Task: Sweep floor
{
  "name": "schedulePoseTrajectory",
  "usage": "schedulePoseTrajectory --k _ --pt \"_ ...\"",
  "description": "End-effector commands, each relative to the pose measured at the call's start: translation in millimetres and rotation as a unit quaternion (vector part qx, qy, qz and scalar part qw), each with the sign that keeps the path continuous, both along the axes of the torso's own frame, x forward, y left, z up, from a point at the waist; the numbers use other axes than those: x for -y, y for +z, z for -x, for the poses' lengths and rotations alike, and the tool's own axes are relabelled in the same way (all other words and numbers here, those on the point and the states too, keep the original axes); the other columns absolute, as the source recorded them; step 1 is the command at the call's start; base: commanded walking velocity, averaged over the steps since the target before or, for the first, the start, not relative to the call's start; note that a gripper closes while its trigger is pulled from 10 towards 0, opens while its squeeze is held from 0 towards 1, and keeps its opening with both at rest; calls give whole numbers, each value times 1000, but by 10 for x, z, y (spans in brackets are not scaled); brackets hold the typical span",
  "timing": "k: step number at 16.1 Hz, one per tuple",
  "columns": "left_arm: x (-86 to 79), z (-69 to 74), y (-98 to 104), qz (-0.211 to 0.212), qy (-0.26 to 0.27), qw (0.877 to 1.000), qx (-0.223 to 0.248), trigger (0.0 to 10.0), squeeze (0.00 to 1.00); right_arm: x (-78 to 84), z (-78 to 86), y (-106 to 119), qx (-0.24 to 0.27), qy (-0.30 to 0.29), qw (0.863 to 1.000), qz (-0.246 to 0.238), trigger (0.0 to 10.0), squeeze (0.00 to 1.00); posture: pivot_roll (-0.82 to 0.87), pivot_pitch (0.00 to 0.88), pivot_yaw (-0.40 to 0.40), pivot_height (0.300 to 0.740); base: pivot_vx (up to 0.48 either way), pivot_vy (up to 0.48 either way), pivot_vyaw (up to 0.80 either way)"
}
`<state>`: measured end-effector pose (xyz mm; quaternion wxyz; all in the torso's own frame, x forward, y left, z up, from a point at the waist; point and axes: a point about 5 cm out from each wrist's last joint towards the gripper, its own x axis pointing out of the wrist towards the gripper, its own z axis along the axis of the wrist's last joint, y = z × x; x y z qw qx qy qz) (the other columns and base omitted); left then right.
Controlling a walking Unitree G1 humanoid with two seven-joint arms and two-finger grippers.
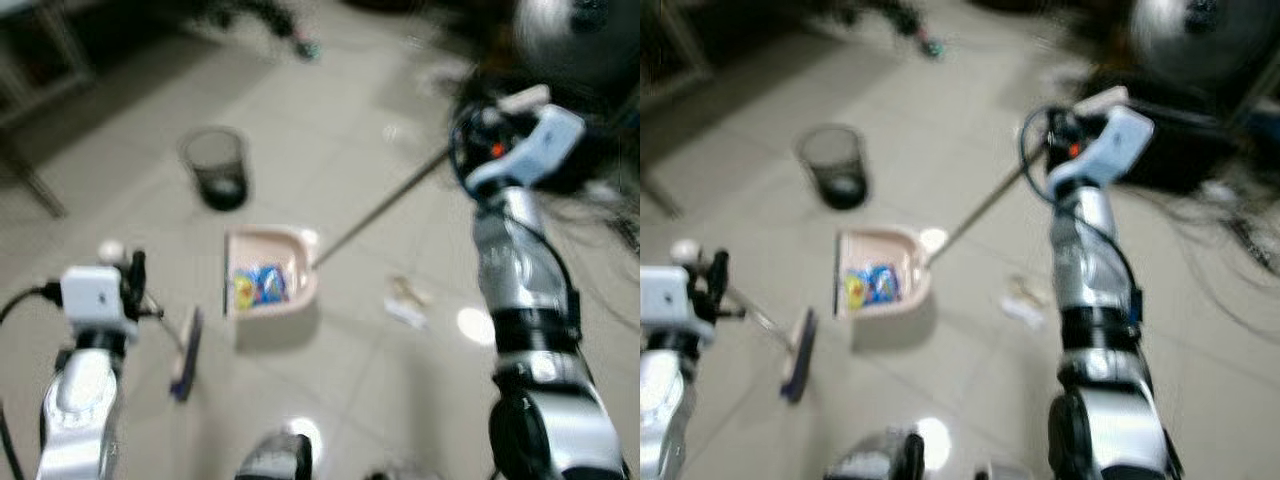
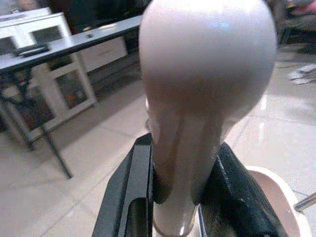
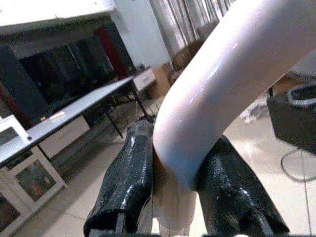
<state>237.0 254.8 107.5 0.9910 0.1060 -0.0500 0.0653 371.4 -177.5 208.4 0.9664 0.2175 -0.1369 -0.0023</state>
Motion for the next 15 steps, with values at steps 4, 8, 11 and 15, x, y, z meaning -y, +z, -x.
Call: schedulePoseTrajectory --k 4,8,11,15 --pt "-11 41 69 -9 6 1000 13 10000 0 4 -46 98 14 -14 1000 -20 10000 0 133 133 2 740 471 0 200" --pt "20 55 64 -4 8 1000 12 10000 0 59 -97 141 16 -33 999 -33 10000 0 145 133 -8 740 470 0 0" --pt "39 64 45 -2 8 1000 9 10000 0 74 -122 183 20 -39 998 -35 10000 0 145 132 -14 740 471 0 0" --pt "56 64 39 1 10 1000 9 10000 0 95 -148 241 26 -48 998 -38 10000 0 146 130 -18 740 471 0 0"
